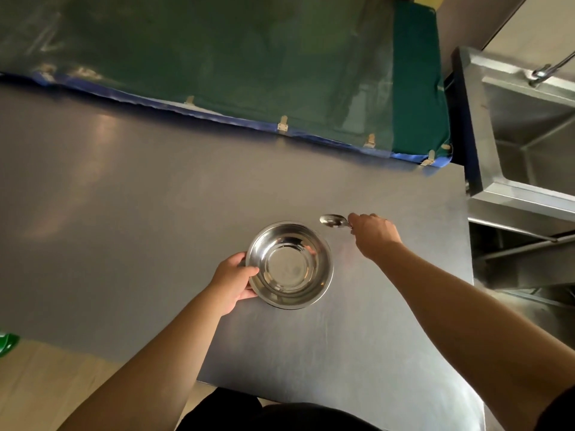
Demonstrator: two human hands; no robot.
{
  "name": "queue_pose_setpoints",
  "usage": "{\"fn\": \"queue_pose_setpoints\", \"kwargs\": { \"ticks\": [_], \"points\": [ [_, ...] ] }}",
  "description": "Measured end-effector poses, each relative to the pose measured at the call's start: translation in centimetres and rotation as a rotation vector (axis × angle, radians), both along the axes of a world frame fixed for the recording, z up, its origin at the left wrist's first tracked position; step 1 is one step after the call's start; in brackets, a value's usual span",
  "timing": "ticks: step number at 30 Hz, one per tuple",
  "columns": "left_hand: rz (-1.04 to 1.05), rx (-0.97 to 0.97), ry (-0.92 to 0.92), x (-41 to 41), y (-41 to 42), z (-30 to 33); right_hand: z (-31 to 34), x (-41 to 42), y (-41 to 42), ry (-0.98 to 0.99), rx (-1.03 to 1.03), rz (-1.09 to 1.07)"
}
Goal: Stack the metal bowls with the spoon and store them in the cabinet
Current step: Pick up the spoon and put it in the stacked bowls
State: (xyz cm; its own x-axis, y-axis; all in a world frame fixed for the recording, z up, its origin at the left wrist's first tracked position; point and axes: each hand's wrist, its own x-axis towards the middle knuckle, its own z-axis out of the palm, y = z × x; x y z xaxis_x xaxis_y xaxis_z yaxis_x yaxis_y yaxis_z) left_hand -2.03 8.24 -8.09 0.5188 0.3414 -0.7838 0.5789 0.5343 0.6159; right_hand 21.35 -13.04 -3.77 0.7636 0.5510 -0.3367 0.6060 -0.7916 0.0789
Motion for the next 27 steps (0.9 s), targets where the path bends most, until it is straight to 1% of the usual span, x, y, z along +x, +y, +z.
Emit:
{"fn": "queue_pose_setpoints", "kwargs": {
  "ticks": [3, 6, 10, 14, 19, 23, 27],
  "points": [
    [0.018, -0.009, -0.012, 0.2, -0.3, 0.0, 1.4, -1.2, -0.2, 0.107, 0.144, -0.152],
    [0.033, -0.015, -0.027, 0.5, -0.8, 0.1, 2.1, -3.3, 0.1, 0.216, 0.262, -0.237],
    [0.071, -0.055, -0.049, 1.0, -1.7, 0.2, 1.7, -6.8, 1.5, 0.359, 0.326, -0.359],
    [0.083, -0.094, -0.063, 1.6, -2.1, 0.3, 0.7, -9.2, 2.9, 0.475, 0.296, -0.417],
    [0.081, -0.154, -0.079, 2.0, -1.8, 0.2, -0.3, -10.0, 4.4, 0.496, 0.27, -0.474],
    [0.065, -0.147, -0.067, 2.5, -1.7, 0.4, -0.7, -10.0, 5.1, 0.496, 0.252, -0.502],
    [0.029, -0.117, -0.052, 3.1, -1.7, 0.9, -0.6, -10.3, 5.5, 0.479, 0.285, -0.534]
  ]
}}
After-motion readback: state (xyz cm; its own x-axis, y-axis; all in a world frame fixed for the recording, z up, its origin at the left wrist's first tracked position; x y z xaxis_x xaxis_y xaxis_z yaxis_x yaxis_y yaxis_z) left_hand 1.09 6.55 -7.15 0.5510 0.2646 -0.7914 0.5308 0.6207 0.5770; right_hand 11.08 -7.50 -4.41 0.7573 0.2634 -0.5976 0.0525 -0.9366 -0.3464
